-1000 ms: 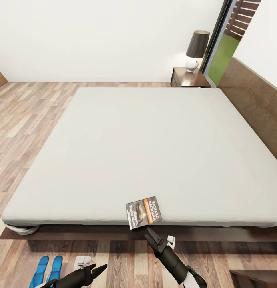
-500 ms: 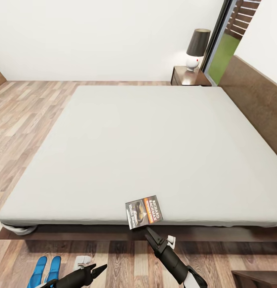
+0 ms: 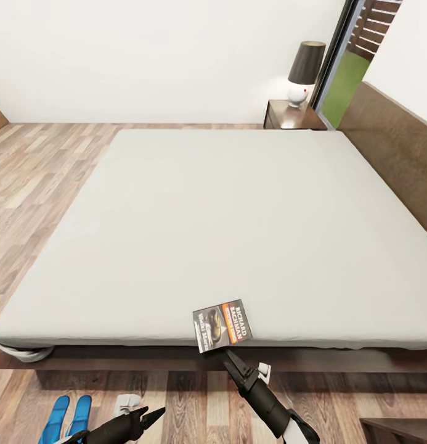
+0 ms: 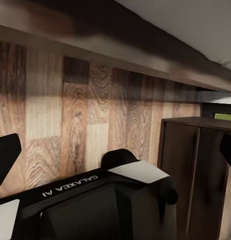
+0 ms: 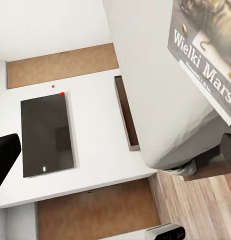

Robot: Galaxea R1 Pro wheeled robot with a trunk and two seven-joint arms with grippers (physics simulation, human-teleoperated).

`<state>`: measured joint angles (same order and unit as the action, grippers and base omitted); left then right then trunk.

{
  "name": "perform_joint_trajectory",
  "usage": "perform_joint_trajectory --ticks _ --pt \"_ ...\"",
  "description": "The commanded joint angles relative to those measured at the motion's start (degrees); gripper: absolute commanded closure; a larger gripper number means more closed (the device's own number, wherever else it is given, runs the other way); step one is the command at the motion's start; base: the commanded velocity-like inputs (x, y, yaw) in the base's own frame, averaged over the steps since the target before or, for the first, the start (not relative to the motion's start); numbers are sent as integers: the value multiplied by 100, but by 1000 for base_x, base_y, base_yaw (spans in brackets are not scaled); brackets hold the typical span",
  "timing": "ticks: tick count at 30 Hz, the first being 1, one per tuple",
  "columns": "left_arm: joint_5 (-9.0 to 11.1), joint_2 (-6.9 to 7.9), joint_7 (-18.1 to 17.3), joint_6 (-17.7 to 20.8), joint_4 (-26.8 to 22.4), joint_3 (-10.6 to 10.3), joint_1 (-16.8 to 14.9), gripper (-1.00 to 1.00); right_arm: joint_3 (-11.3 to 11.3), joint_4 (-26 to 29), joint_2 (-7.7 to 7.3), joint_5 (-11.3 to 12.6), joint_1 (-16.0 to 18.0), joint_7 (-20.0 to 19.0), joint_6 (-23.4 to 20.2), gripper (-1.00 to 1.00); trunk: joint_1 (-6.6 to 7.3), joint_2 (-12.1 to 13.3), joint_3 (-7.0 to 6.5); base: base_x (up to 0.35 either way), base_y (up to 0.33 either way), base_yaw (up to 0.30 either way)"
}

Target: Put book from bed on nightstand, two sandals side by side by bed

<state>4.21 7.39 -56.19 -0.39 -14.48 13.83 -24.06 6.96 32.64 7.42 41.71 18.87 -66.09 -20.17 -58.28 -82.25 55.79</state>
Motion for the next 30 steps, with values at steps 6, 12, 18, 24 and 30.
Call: perform_joint_trajectory --ticks 6,12,18,24,30 --pt "32 -9 -16 -1 6 -12 -3 -100 24 149 5 4 2 -118 -57 -100 -132 -244 111 0 0 0" --pt "32 -26 -15 -3 6 -12 -3 -100 24 188 5 4 2 -238 -57 -100 -264 -484 219 0 0 0" --pt "31 -26 -16 -2 6 -9 -3 -100 24 188 5 4 2 -245 -57 -100 -396 -725 327 0 0 0" --pt "34 -27 -15 -2 6 -11 -3 -100 24 182 5 4 2 -240 -57 -100 -528 -966 435 0 0 0" --pt "33 -27 -15 -2 6 -12 -3 -100 24 184 5 4 2 -239 -57 -100 -659 -1206 542 0 0 0"
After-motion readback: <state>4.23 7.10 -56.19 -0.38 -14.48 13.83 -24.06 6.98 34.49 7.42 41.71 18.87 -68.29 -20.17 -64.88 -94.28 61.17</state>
